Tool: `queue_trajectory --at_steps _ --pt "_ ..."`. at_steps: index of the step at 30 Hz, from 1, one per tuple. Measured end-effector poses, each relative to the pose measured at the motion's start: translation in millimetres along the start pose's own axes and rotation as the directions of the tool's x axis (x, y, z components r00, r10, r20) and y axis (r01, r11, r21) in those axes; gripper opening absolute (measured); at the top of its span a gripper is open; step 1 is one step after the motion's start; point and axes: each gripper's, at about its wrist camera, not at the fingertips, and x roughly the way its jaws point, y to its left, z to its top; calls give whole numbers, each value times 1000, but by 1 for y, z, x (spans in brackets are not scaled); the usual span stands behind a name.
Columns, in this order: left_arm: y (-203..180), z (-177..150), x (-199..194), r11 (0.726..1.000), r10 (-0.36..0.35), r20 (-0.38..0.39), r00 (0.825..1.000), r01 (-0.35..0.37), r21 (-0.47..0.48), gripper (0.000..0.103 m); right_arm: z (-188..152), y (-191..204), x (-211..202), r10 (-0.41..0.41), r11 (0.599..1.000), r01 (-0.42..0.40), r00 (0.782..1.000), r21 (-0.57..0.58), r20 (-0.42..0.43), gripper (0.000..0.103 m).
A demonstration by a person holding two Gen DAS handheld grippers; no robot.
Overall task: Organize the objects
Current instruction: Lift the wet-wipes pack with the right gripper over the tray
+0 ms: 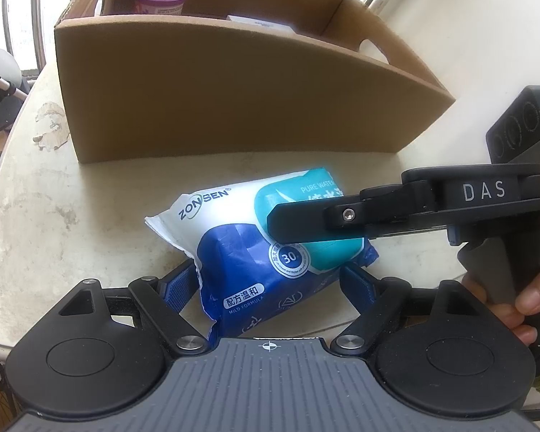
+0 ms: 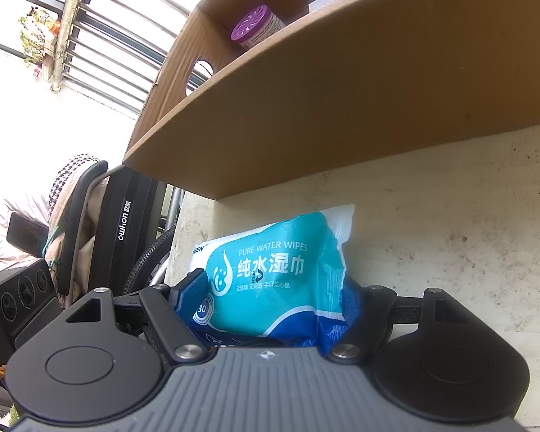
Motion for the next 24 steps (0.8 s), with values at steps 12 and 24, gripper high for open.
queue_trajectory --at_steps 12,24 --pt "-13 3 2 1000 -1 32 999 0 17 84 -2 8 -7 3 1000 -3 1000 -9 18 77" --pt "-11 1 -22 1000 -8 90 996 6 28 84 -2 25 -19 12 1000 -11 999 -17 50 77"
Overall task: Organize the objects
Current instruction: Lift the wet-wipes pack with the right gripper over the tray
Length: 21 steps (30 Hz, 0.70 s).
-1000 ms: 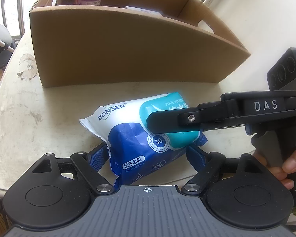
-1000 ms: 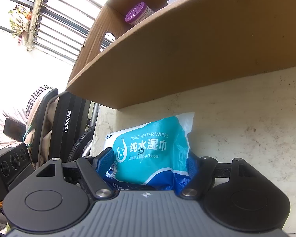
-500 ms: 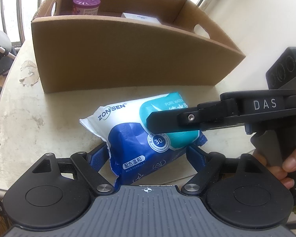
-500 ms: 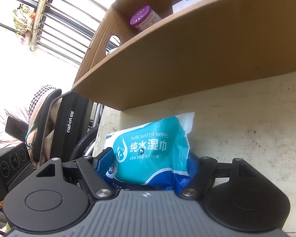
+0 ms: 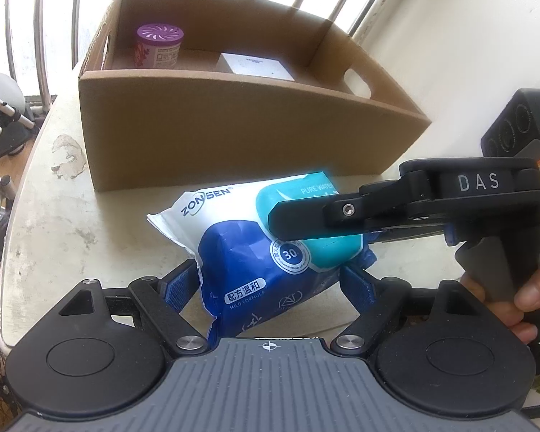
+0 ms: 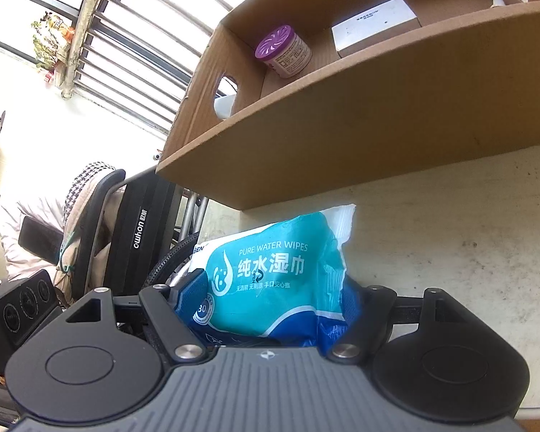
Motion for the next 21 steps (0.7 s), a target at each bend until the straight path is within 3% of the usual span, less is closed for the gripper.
queue_trajectory --at_steps 10,21 --pt "-4 8 -28 1000 -2 9 1000 2 -1 84 2 22 -14 -4 1000 4 1000 1 9 77" --pt "-25 51 -97 1000 2 38 999 -2 12 84 24 85 -61 -21 1000 20 999 13 32 77"
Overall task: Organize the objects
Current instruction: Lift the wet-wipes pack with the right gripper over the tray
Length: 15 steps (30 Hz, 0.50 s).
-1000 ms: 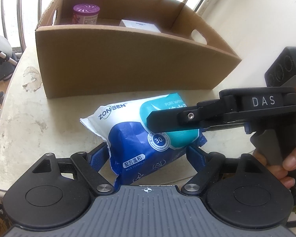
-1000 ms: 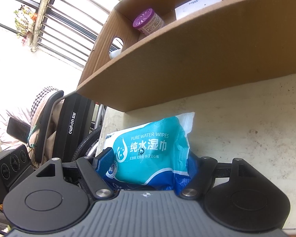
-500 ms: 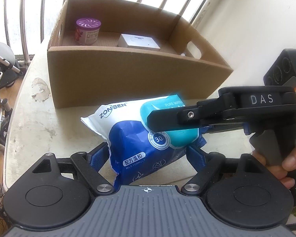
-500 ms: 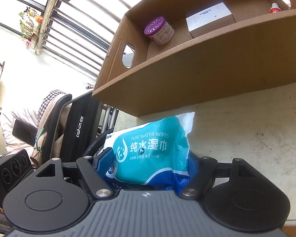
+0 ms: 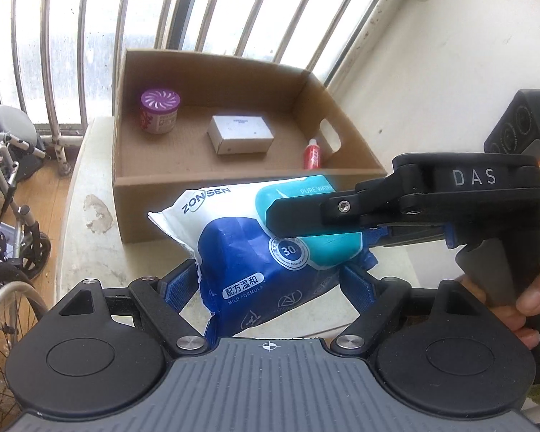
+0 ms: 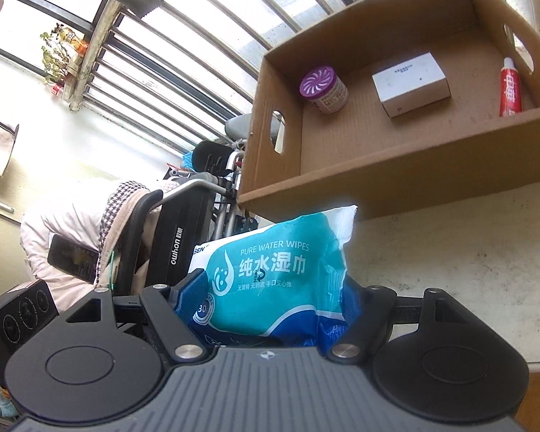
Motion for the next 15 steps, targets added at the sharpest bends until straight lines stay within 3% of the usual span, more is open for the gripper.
queue_trajectory --at_steps 8,15 --pt "-5 39 -17 999 14 36 999 -15 44 84 30 33 -23 13 1000 -13 999 -9 50 77" --pt "0 74 22 996 73 12 997 -74 54 84 74 16 -1 51 999 -52 998 4 44 77"
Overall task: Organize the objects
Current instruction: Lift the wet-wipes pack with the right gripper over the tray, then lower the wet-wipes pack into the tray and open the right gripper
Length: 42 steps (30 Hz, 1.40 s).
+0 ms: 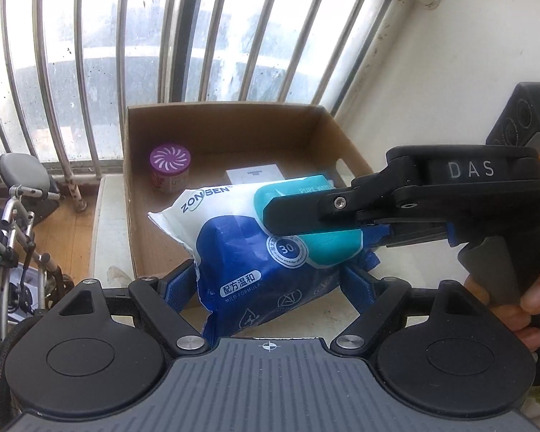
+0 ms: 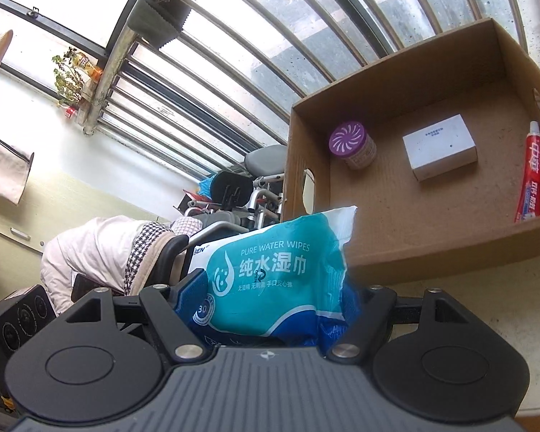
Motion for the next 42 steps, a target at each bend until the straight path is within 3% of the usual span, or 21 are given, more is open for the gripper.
queue_trajectory --at_steps 11,20,26,31,37,42 --pt "21 37 103 999 48 -128 991 -51 -17 84 61 -75 66 12 998 -7 997 66 -78 77" --pt "36 46 178 997 46 -284 958 -60 -43 84 81 -140 115 -7 987 33 987 159 -160 77" --pt "43 48 205 996 44 -356 933 -70 -60 85 86 -169 137 -11 976 55 979 212 -203 77" --pt "47 52 211 993 33 -376 926 -72 -90 86 91 -176 143 -19 970 74 973 232 -232 77" --pt "49 48 203 990 39 -363 931 -85 -110 86 92 -175 147 -32 970 97 960 224 -278 79" --pt "48 49 181 990 43 -265 963 -77 -120 86 89 -170 137 -83 971 135 964 196 -251 89"
